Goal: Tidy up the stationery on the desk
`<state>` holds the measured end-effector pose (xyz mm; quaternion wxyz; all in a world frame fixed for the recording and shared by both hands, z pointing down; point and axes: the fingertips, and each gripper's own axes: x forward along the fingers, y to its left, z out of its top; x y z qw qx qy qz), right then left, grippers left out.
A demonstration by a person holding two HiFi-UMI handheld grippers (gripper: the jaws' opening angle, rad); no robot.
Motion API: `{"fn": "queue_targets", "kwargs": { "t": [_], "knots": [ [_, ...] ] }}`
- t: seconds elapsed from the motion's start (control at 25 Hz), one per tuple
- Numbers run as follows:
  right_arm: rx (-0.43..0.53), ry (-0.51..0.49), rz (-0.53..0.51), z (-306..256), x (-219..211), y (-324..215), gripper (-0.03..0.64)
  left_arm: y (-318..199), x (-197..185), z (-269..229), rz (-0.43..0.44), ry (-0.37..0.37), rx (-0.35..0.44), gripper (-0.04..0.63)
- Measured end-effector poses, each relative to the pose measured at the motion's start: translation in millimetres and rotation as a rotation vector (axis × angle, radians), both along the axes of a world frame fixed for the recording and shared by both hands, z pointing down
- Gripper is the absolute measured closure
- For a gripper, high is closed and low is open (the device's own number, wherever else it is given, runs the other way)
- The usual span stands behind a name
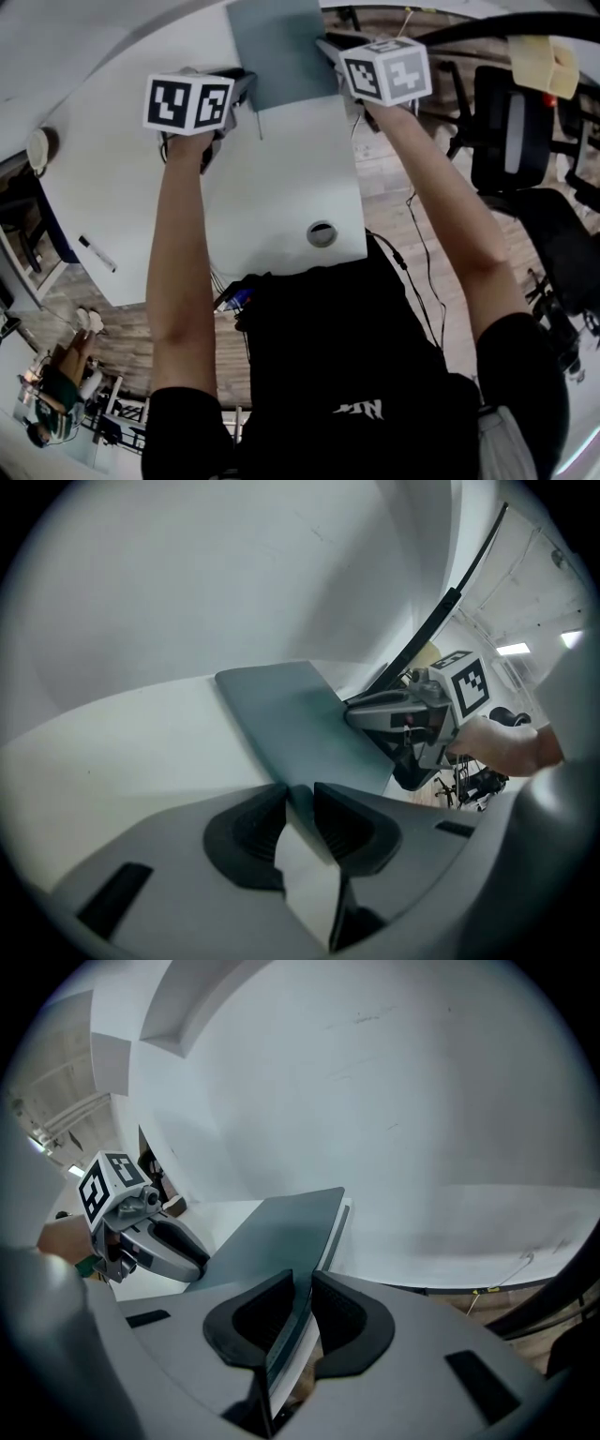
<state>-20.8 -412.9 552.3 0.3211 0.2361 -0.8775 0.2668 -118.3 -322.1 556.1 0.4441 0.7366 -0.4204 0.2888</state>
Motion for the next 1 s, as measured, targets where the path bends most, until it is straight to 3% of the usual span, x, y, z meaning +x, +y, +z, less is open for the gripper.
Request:
{"fn": "queue_targets", "kwargs": {
  "t": [0.32, 0.64, 0.84, 1.0],
  "knots": [
    [-0.002, -0.015, 0.010, -0.3, -5.2, -8.6, 0.543, -7.4, -2.5, -0.1, 0.044, -0.038, -0.013, 0.492],
    [-0.004, -0.039, 0.037, -0.9, -6.0, -9.6, 0.543, -7.3, -3.9, -0.7, -0.005, -0.029, 0.008, 0.492],
    [-0.016, -0.110, 0.046, 1.8, -2.8, -11.7, 0.543, -8.5, -3.5, -1.7, -0.036, -0.046, 0.065, 0.493],
    [0.012, -0.077, 0.034, 1.2, 0.7, -13.9, 0.541, -7.8, -4.9, -6.5, -0.060, -0.100, 0.134, 0.504]
  ]
}}
